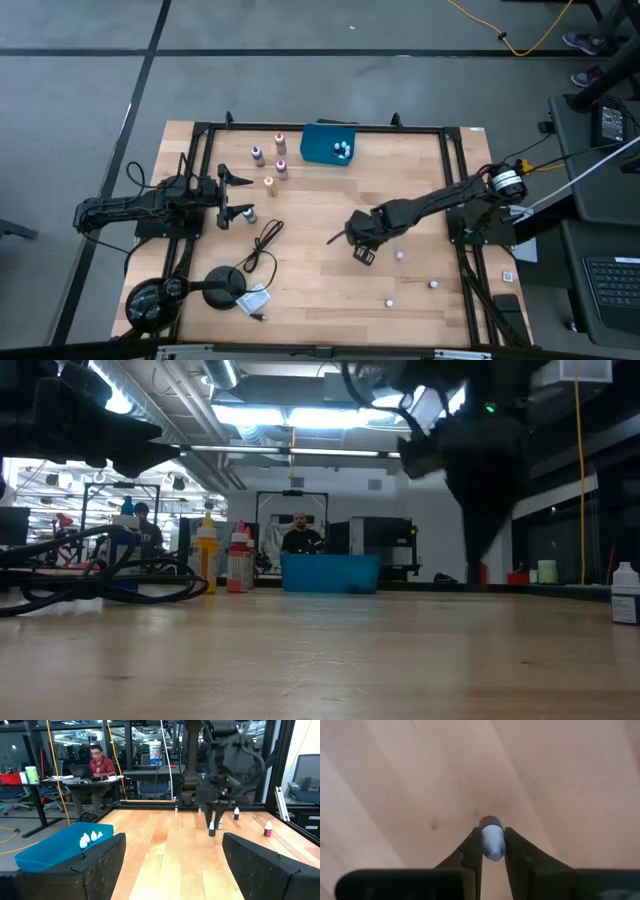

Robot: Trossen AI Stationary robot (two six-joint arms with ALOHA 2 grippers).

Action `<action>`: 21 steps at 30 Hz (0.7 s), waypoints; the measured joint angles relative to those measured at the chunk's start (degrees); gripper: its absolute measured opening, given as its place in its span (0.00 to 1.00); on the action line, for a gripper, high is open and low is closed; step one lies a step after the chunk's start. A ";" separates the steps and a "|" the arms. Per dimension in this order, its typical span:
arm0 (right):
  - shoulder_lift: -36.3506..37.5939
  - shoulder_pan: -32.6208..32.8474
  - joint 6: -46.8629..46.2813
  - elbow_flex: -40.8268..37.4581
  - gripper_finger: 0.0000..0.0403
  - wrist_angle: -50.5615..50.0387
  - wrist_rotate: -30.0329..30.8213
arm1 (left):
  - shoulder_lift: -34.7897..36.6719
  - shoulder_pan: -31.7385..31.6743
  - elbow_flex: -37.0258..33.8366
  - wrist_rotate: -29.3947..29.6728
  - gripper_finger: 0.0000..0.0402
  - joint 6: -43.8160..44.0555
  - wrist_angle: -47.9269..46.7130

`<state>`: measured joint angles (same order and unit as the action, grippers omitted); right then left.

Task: Pick & Place food coloring
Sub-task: Put the small red food coloring bottle into the blue container

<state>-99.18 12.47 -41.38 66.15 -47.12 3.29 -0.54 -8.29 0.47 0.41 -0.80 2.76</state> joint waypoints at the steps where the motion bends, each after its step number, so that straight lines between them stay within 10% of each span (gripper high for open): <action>1: 0.00 -0.70 1.25 1.25 0.16 -0.92 -0.02 | 0.01 0.00 0.01 0.00 0.82 0.02 -0.02; 21: -6.47 -25.68 25.32 31.71 0.17 -18.70 3.21 | 0.02 0.00 0.01 0.01 0.82 0.00 -0.02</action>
<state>-105.65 -13.20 -16.06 97.86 -65.81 6.50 -0.51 -8.29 0.48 0.43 -0.80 2.74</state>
